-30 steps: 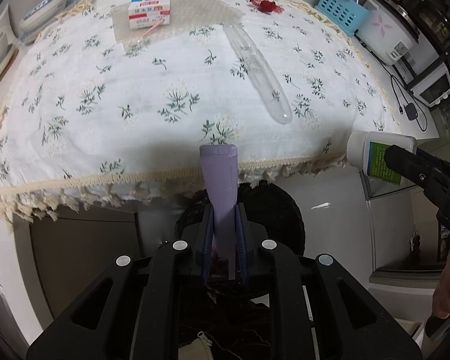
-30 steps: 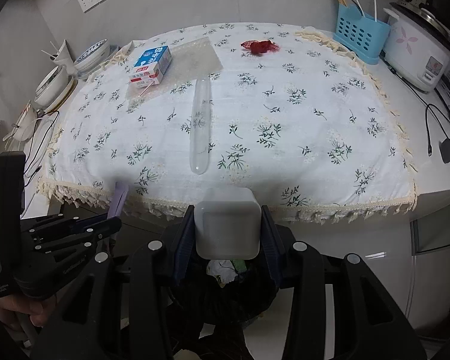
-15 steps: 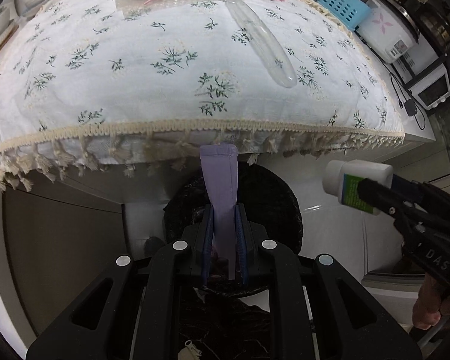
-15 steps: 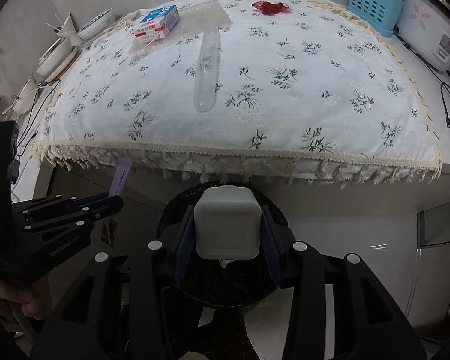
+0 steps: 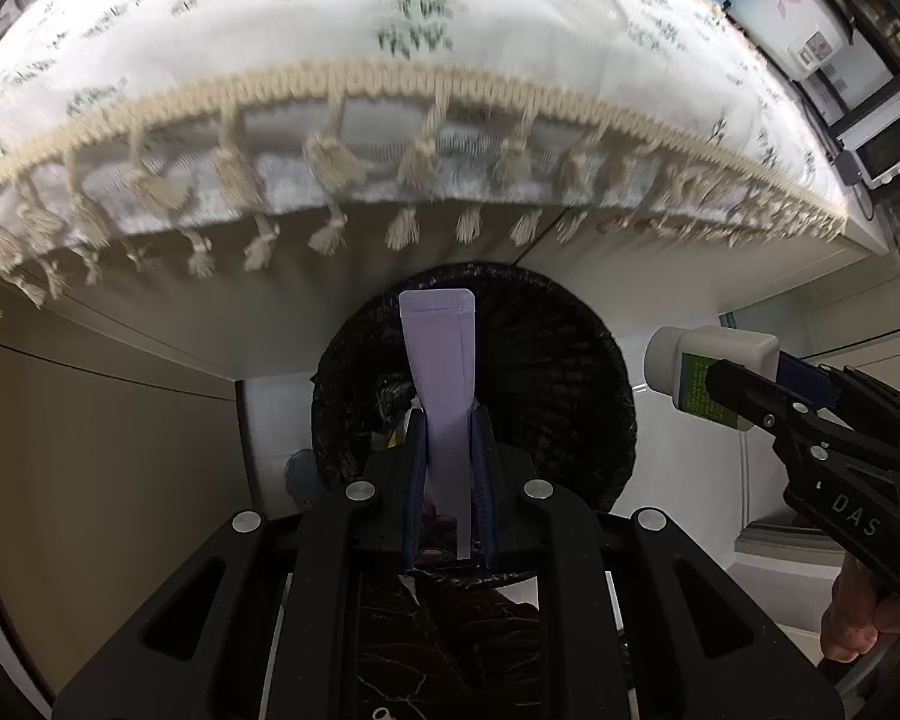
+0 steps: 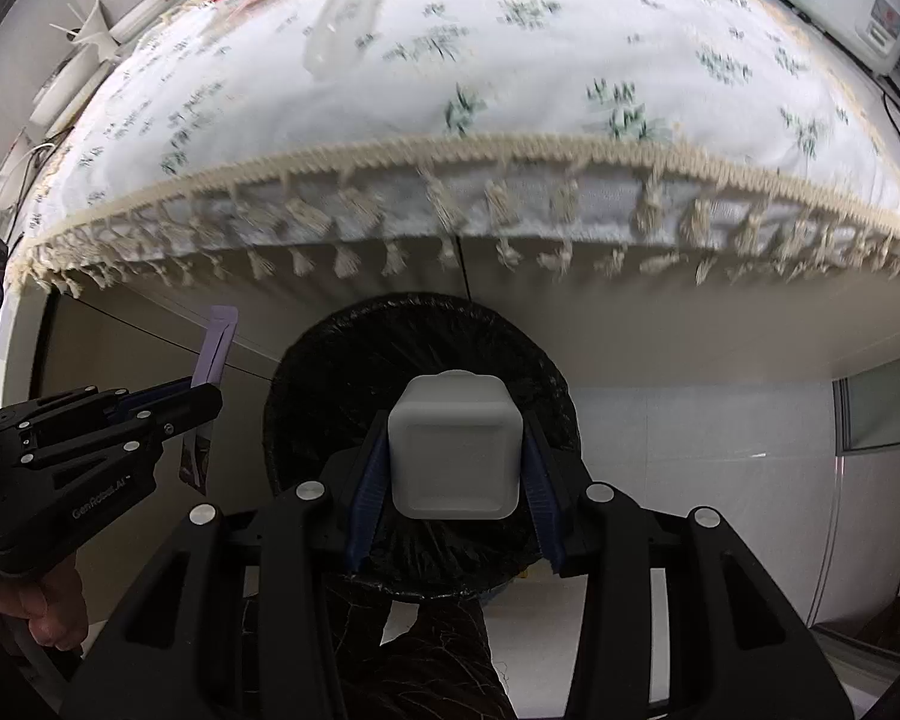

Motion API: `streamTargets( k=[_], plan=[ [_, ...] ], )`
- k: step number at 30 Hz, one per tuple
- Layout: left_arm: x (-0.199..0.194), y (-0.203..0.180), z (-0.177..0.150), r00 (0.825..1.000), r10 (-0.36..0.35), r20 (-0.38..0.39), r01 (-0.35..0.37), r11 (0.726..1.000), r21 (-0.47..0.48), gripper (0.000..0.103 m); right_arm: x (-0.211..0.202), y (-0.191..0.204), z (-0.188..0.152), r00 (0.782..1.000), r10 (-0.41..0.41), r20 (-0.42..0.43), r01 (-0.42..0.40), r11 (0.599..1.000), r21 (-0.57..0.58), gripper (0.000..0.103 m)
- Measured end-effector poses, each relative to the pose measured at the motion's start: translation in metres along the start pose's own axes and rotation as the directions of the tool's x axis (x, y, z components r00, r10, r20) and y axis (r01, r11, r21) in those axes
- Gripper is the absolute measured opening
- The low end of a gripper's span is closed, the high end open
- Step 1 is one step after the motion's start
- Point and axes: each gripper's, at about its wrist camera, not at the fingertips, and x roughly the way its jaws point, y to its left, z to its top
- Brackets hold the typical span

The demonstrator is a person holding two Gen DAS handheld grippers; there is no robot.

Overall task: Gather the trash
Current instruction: 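Open the left tool over the bin while the right tool releases the white bottle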

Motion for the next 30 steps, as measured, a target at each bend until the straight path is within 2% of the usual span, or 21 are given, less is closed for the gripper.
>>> streamTargets(
  k=[7,21,24,28,30],
  plan=[
    [0.026,-0.009,-0.002,0.999,0.019,-0.033,-0.019,1.0,0.021,0.014,0.015,-0.004,-0.004,1.0,-0.012,-0.015,0.013,1.0,0.009,0.04],
    [0.05,-0.042,0.001,0.998,-0.007,-0.06,0.012,0.996,0.084,0.015,0.009,-0.017,-0.014,0.999,-0.032,-0.003,0.032,0.999,0.029,0.04],
    [0.052,-0.045,0.002,0.998,-0.015,-0.056,0.019,0.997,0.076,0.021,0.008,-0.02,-0.015,0.999,-0.034,-0.001,0.034,0.999,0.032,0.04],
    [0.04,-0.044,0.002,1.0,0.008,-0.009,-0.007,0.997,0.08,0.049,0.011,-0.019,-0.014,1.0,-0.03,-0.002,0.03,0.999,0.029,0.04],
    [0.033,-0.04,0.002,1.0,0.016,0.006,-0.017,0.998,0.068,0.058,0.01,-0.018,-0.013,1.0,-0.025,-0.003,0.025,0.999,0.024,0.04]
  ],
)
